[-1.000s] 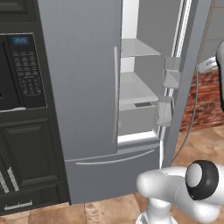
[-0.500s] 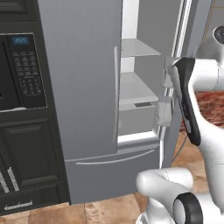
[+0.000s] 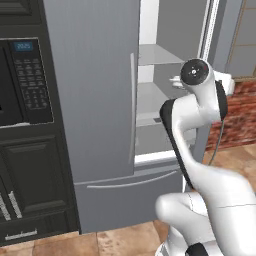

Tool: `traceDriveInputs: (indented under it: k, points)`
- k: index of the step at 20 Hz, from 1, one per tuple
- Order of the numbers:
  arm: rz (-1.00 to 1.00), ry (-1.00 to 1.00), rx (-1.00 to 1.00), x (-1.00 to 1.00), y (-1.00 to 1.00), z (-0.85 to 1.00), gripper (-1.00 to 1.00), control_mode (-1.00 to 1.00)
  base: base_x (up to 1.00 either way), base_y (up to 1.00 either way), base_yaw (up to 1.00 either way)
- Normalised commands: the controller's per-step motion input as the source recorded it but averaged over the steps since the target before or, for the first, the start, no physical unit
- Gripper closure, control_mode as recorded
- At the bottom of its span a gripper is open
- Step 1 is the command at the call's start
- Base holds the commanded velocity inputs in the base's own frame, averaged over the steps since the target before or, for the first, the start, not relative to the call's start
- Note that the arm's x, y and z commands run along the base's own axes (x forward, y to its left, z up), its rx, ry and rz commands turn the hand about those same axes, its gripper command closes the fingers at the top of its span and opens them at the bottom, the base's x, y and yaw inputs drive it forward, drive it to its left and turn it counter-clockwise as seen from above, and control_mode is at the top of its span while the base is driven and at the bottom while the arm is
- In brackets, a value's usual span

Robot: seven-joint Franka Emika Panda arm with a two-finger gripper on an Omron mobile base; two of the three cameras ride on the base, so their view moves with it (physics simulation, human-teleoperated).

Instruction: Retrieve the steak from the fridge and place it on the saucepan with marinade on the stove.

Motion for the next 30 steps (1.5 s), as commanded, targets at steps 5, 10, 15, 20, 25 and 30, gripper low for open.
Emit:
traceDriveInputs:
  k: [5,10,15,20,25,30]
  points:
    - [-0.4,-0.14,-0.02,0.16,0.12,-0.08,-1.0,-1.0,0.0,0.0,0.0]
    - [-0.37,-0.12,-0.02,0.12,0.0,-0.18,-1.0,-1.0,0.0,0.0,0.0]
    - [-0.17,-0.13,-0.03,0.05,0.0,-0.25,-1.0,-1.0,0.0,0.0,0.0]
    - [-0.03,-0.07,-0.01,0.37,0.0,-0.08,-1.0,-1.0,0.0,0.0,0.0]
    - [0.0,0.0,0.0,0.43,-0.01,-0.03,-1.0,-1.0,0.0,0.0,0.0]
    - [0.0,0.0,0.0,0.27,-0.13,-0.11,-1.0,-1.0,0.0,0.0,0.0]
